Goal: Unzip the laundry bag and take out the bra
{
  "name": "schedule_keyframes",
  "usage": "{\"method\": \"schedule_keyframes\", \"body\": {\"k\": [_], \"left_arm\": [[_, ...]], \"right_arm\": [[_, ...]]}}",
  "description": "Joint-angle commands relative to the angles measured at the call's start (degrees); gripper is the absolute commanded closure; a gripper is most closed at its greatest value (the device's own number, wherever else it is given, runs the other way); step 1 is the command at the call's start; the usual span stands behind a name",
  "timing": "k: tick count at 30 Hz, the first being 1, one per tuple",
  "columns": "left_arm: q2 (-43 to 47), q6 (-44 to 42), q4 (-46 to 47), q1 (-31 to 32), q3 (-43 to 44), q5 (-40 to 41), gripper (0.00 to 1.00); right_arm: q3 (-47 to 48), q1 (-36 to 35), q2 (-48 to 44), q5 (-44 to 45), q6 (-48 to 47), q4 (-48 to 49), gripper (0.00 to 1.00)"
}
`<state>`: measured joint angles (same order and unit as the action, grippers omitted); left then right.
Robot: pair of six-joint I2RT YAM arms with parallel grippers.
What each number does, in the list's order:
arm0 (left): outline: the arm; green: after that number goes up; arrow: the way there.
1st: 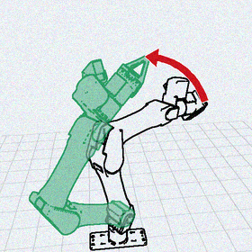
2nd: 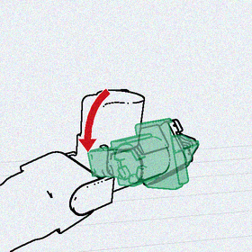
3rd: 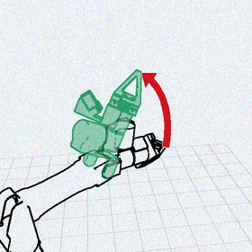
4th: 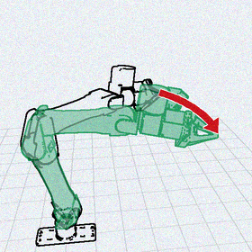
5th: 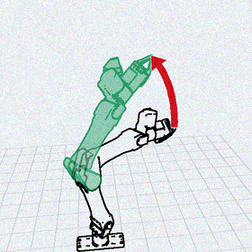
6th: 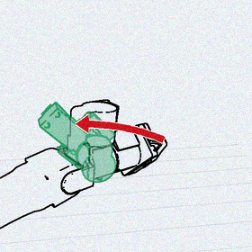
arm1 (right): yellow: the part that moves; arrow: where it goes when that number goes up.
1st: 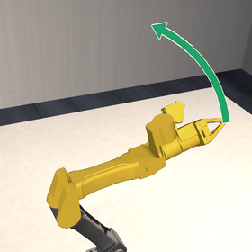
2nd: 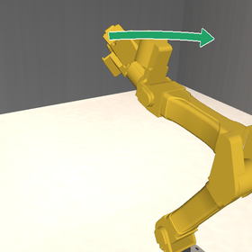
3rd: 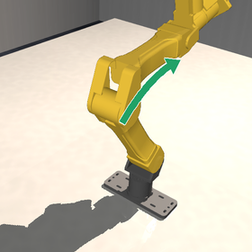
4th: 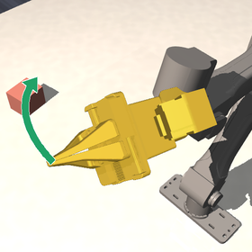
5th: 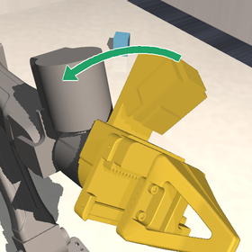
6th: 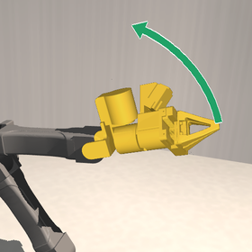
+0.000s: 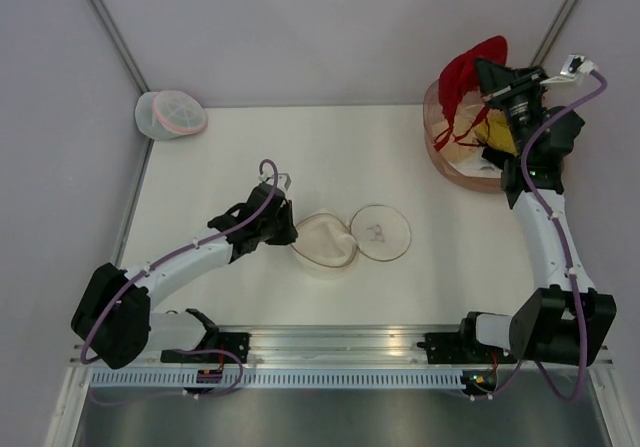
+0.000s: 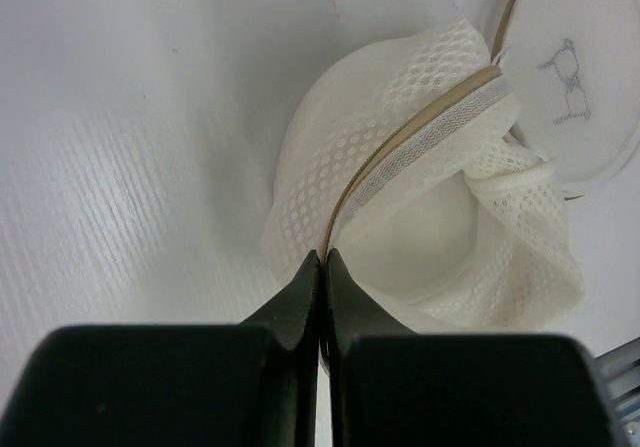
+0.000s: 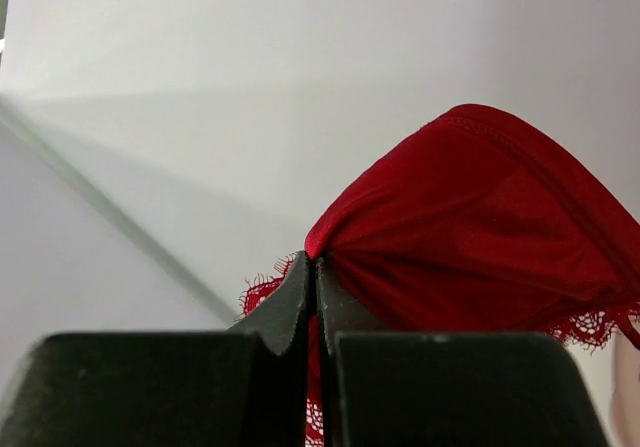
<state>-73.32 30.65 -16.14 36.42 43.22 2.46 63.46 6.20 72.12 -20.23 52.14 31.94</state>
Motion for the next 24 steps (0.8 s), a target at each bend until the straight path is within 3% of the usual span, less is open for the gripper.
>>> {"method": "schedule_keyframes", "body": {"k": [1,6,11,13,14,15,20,24], "left_arm": [[2.21,1.16,0.85,-0.65,-0.94,-0.88,0.98],[3.36,1.16,0.32,-1.27,-1.74,-1.05,0.98],[3.8,1.25,0.06,-1.88,-1.83,-1.58,0.98],[3.8,1.16,-0.03,-1.97,-1.65,-1.93,0.98],[3.88,1.25,-0.12,-2.06,-1.56,-2.11,0.98],[3.97,1.25,-0.03,-2.15,-1.39,-2.19,0.98],[5.73,1.16,-0.91,-2.59,-1.3,-1.76,0.98],[7.57,1.69,-1.09,-3.64,-1.3,-0.7,0.98]], "right_arm": [[6.75,3.55,4.59,6.25,-1.69,1.62,1.0],[16.77,7.42,13.48,8.88,-2.03,-1.96,0.99],[26.77,7.43,24.63,13.2,-8.18,-17.94,0.97],[30.47,7.34,29.8,14.33,-11.25,-25.66,0.63],[30.75,7.16,30.53,14.77,-12.23,-26.92,0.2],[30.84,6.99,30.89,14.78,-13.28,-28.15,0.02],[21.99,3.74,20.72,17.86,-19.18,-28.69,0.02],[12.5,-2.13,6.16,19.87,-23.56,-34.47,0.02]]}}
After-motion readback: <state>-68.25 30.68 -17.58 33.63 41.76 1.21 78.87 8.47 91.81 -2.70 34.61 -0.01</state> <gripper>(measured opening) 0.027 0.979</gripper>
